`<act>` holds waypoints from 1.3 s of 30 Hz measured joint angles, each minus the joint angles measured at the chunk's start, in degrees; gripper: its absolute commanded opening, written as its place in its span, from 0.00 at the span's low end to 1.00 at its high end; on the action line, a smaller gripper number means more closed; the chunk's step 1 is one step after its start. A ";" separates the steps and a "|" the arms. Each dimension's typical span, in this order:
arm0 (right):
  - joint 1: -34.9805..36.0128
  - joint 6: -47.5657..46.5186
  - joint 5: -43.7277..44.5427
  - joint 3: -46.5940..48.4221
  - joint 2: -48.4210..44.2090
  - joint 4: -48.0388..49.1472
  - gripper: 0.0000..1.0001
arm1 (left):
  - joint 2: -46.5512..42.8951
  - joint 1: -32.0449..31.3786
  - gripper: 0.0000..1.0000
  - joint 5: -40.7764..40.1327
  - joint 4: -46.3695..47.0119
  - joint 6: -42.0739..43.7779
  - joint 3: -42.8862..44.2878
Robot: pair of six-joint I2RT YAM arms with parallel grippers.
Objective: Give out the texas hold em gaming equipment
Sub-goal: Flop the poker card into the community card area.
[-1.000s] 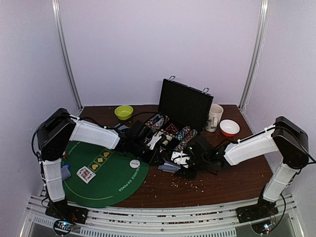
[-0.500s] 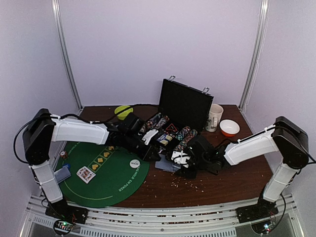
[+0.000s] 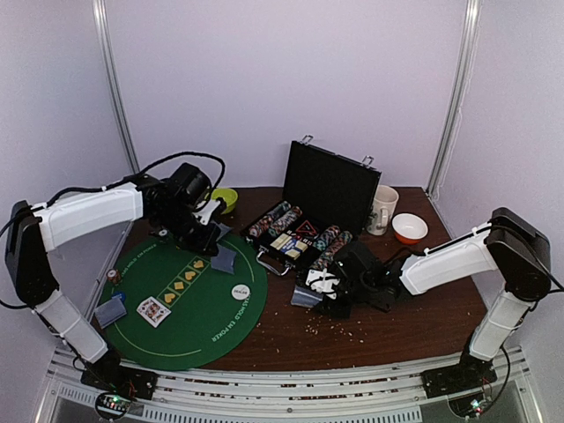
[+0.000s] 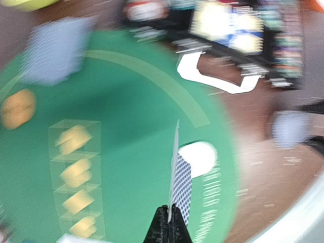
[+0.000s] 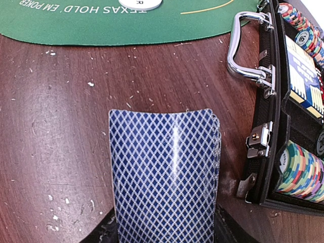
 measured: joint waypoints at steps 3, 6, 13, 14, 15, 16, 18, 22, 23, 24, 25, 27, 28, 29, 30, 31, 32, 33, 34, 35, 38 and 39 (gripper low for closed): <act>-0.07 0.02 -0.02 0.00 0.00 0.00 0.53 | 0.20 -0.39 0.00 -14.67 -9.44 -1.88 3.26; -0.24 0.02 -0.02 0.00 0.00 -0.02 0.53 | 1.66 -0.48 0.00 -26.34 -16.31 -3.85 4.22; -0.26 0.07 -0.02 0.00 0.00 -0.02 0.53 | 7.54 -0.35 0.00 -43.43 -22.53 -6.29 5.53; -0.28 0.04 -0.02 0.00 0.00 -0.02 0.53 | 8.37 -0.35 0.00 -44.87 -22.77 -6.54 5.64; -0.28 0.04 -0.02 0.00 0.00 -0.02 0.53 | 9.22 -0.35 0.00 -46.01 -22.95 -6.75 5.64; -0.28 0.04 -0.02 0.00 0.00 -0.02 0.53 | 10.12 -0.35 0.00 -47.01 -23.17 -6.95 5.66; -0.28 0.04 -0.02 0.00 0.00 -0.02 0.53 | 11.89 -0.35 0.00 -48.33 -23.23 -7.17 5.55; -0.33 0.07 -0.02 0.00 0.00 -0.02 0.53 | 15.19 -0.42 0.00 -49.53 -22.69 -7.34 3.72; -0.35 0.04 -0.02 0.00 0.00 -0.02 0.53 | 15.87 -0.52 0.00 -49.55 -22.64 -7.34 3.34; -0.35 0.04 -0.02 0.00 0.00 -0.02 0.53 | 16.87 -0.76 0.00 -49.55 -22.43 -7.34 2.84; -0.35 0.04 -0.02 0.00 0.00 -0.02 0.53 | 17.62 -1.07 0.00 -49.53 -22.29 -7.37 2.56; -0.37 0.04 -0.02 0.00 0.00 -0.04 0.53 | 19.45 -2.25 0.00 -49.13 -22.01 -7.34 1.88; -0.39 0.07 -0.02 0.00 0.00 -0.04 0.53 | 20.31 -2.97 0.00 -48.78 -21.57 -7.34 1.53; -0.44 0.07 -0.02 0.00 0.00 -0.04 0.53 | 21.14 -3.82 0.00 -48.28 -21.09 -7.32 1.05; -0.48 0.07 -0.02 0.00 0.00 -0.04 0.53 | 21.77 -4.57 0.00 -47.65 -20.55 -7.32 0.46; -0.55 0.07 -0.02 0.00 0.00 -0.04 0.53 | 22.32 -5.27 0.00 -47.04 -20.24 -7.34 -0.15; -0.59 0.07 -0.02 0.00 0.00 -0.04 0.53 | 22.60 -5.86 0.00 -46.47 -20.04 -7.32 -0.63; -0.59 0.04 -0.02 0.00 0.00 -0.04 0.53 | 22.88 -6.38 0.00 -45.83 -19.69 -7.32 -1.22; -0.59 0.04 -0.02 0.00 0.00 -0.04 0.53 | 23.02 -6.71 0.00 -45.09 -19.34 -7.32 -1.70; -0.59 0.04 -0.02 0.00 0.00 -0.04 0.53 | 23.08 -6.86 0.00 -44.52 -19.17 -7.32 -2.03; -0.59 0.04 -0.02 0.00 0.00 -0.04 0.53 | 23.08 -6.88 0.00 -43.08 -18.69 -7.32 -2.71; -0.61 0.04 -0.02 0.00 0.00 -0.04 0.53 | 23.08 -6.88 0.00 -42.58 -18.47 -7.32 -2.99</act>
